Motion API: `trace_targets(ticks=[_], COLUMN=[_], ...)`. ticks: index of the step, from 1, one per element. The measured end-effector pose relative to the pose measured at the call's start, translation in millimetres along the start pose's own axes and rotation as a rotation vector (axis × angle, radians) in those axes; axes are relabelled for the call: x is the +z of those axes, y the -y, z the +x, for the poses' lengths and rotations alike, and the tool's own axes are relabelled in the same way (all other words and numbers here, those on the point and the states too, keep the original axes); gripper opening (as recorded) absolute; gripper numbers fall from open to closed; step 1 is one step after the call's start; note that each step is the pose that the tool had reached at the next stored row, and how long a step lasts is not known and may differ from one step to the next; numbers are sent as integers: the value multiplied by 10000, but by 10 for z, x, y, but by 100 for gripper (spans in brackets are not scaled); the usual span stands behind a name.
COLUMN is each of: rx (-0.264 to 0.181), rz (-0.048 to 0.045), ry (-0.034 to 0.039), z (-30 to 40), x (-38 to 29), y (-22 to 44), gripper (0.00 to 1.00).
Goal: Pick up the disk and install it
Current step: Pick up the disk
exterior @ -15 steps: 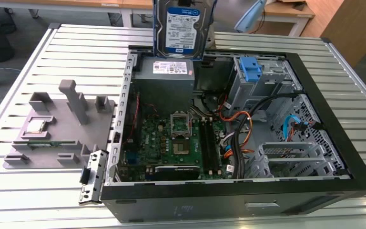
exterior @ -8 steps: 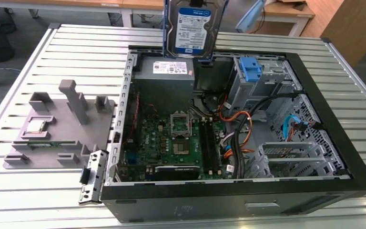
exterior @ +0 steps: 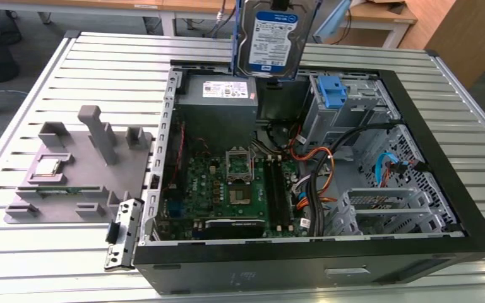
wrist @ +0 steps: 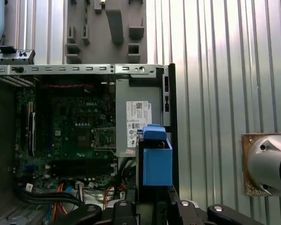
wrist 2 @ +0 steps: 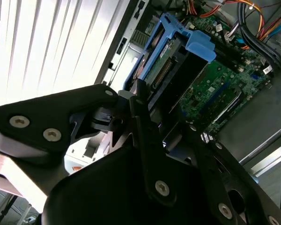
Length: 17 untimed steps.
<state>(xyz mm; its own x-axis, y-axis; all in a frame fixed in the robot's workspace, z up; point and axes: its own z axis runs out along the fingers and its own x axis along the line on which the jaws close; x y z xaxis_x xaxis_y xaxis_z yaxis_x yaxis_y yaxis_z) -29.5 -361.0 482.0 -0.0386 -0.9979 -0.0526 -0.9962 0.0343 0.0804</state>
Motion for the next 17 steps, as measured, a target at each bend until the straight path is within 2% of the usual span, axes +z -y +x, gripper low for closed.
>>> trace_targets(ticks=[6,8,17], rx=[0,0,3], rz=[1,0,0], ry=[2,0,-1], z=[-7,-9,-8], x=[-13,-17,-19], y=[187,231,241], gripper=[35,35,35])
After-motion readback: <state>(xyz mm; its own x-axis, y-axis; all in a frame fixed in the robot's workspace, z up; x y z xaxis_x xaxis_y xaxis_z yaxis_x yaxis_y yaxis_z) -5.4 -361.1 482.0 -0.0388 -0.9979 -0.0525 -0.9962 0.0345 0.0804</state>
